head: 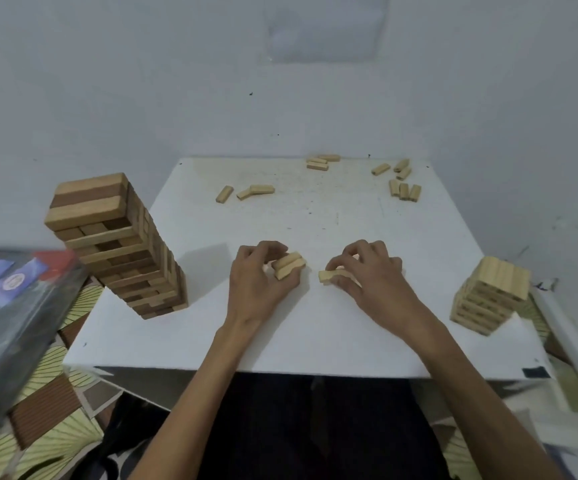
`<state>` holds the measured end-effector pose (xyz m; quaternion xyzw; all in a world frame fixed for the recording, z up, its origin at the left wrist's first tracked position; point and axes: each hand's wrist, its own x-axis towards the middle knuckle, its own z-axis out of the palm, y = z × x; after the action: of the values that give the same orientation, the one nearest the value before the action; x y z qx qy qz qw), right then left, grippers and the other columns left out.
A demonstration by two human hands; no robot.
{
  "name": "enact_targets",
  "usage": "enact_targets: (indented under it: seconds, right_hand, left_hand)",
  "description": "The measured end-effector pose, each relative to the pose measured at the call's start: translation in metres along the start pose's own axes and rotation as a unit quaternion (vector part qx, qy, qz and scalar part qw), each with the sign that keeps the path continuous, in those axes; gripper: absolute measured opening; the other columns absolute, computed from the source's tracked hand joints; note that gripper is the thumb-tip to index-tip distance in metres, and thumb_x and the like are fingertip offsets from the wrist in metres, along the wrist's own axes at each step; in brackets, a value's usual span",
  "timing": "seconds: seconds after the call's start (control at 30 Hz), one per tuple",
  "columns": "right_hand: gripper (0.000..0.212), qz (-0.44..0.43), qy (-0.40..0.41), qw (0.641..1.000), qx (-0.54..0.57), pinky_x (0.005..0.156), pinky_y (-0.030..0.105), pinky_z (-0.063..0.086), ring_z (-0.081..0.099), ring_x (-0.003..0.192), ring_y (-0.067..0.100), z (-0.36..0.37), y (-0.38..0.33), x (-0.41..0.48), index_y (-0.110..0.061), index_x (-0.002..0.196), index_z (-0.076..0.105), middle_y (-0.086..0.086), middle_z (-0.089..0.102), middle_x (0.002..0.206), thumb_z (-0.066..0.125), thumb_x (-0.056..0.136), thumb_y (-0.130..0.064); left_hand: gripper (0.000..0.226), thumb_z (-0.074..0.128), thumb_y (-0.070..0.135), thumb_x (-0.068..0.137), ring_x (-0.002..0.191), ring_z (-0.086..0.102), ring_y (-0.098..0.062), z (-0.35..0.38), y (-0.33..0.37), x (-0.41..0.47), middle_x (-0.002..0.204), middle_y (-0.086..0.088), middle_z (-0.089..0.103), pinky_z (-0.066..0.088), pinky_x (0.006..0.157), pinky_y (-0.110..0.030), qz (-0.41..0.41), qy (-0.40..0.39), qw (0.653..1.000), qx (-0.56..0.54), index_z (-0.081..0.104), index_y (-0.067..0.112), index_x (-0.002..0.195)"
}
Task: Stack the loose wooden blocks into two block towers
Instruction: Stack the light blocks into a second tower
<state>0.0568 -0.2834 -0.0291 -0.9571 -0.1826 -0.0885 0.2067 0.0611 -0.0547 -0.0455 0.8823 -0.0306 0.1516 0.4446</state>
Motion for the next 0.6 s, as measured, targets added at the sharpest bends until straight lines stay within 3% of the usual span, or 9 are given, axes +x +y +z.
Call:
enact_targets:
  seconds: [0.1,0.23,0.37,0.43,0.6]
  right_hand:
    - [0.02,-0.023,-0.028,0.999,-0.018,0.085,0.035,0.027,0.039,0.112,0.015,-0.004,-0.001,-0.033,-0.037,0.119,0.065,-0.011,0.048,0.12,0.057,0.101,-0.041]
    - [0.02,-0.014,-0.055,0.998,0.023,0.089,0.034,0.025,0.032,0.107,0.005,-0.002,-0.002,-0.052,-0.041,0.12,0.066,-0.018,0.042,0.116,0.057,0.101,-0.04]
    - [0.045,0.025,-0.054,0.994,0.09,0.096,0.033,0.03,0.037,0.113,0.003,-0.001,0.002,-0.056,-0.042,0.14,0.053,-0.018,0.038,0.119,0.061,0.097,-0.048]
    - [0.053,0.049,-0.051,0.994,0.088,0.095,0.033,0.032,0.036,0.112,0.001,-0.002,0.007,-0.057,-0.041,0.143,0.049,-0.018,0.04,0.115,0.063,0.093,-0.053]
    - [0.029,0.059,-0.04,0.992,0.107,0.089,0.035,0.032,0.041,0.104,0.002,0.006,0.003,-0.054,-0.037,0.127,0.065,-0.02,0.052,0.1,0.06,0.098,-0.043]
  left_hand:
    - [0.039,0.086,0.036,0.077,0.104,0.051,0.006,-0.001,0.002,-0.024,0.108,0.014,0.066,0.036,0.085,-0.005,0.002,-0.048,0.999,0.003,0.069,0.035,0.112]
    - [0.032,0.085,0.042,0.081,0.101,0.054,-0.002,-0.002,0.011,-0.039,0.102,0.025,0.06,0.042,0.09,-0.019,0.017,-0.093,0.995,0.02,0.076,0.036,0.111]
    - [0.032,0.08,0.052,0.082,0.116,0.053,0.0,-0.008,0.007,-0.043,0.128,0.025,0.062,0.041,0.098,-0.019,0.061,-0.112,0.992,0.021,0.077,0.037,0.11]
    - [0.04,0.072,0.063,0.083,0.115,0.053,-0.003,-0.01,0.002,-0.045,0.124,0.022,0.056,0.039,0.096,-0.018,0.068,-0.1,0.992,0.033,0.075,0.038,0.114]
    - [0.044,0.056,0.075,0.084,0.108,0.046,-0.003,-0.011,0.001,-0.054,0.106,0.024,0.055,0.031,0.089,-0.032,0.086,-0.091,0.985,0.12,0.072,0.047,0.114]
